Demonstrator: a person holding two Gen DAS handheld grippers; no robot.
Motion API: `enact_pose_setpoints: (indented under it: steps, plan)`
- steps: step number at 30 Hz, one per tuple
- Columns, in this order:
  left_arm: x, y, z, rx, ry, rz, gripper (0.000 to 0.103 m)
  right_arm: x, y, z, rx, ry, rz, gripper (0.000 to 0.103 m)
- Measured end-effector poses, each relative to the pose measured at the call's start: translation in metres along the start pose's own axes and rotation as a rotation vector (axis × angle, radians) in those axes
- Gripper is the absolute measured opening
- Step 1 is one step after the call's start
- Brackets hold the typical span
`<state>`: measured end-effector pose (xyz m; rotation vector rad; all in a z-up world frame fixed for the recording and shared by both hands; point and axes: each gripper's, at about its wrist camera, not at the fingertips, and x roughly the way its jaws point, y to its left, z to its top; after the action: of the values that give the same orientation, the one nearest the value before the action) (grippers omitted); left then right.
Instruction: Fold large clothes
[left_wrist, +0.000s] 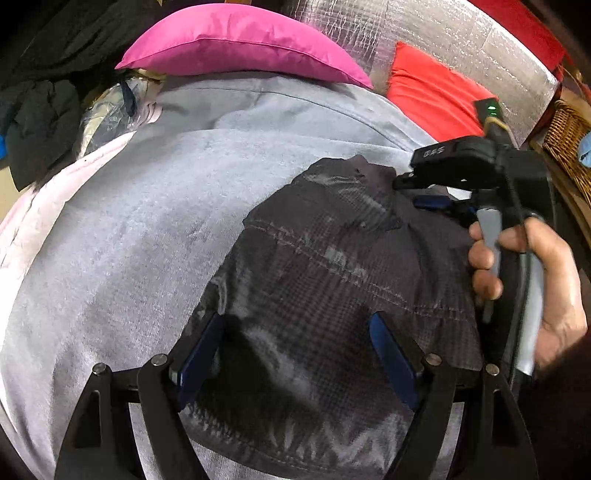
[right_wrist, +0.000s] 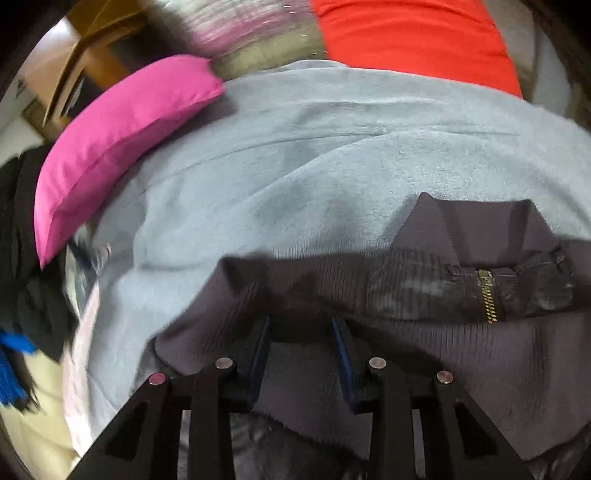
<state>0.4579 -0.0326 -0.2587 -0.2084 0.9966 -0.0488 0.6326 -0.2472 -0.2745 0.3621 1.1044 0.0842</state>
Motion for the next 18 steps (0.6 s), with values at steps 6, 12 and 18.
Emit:
enact_pose_setpoints:
  steps: [6, 12, 18]
  plan:
    - [-0.013, 0.006, 0.009, 0.007, -0.071, 0.059, 0.082, -0.084, -0.034, -0.014, 0.015, -0.113, 0.151, 0.071]
    - [-0.021, 0.008, 0.008, 0.066, -0.085, 0.131, 0.082, -0.193, -0.145, -0.041, 0.039, -0.244, 0.010, 0.079]
    - [-0.002, -0.001, 0.003, 0.094, -0.023, 0.129, 0.082, -0.201, -0.271, -0.054, 0.217, -0.144, -0.188, 0.079]
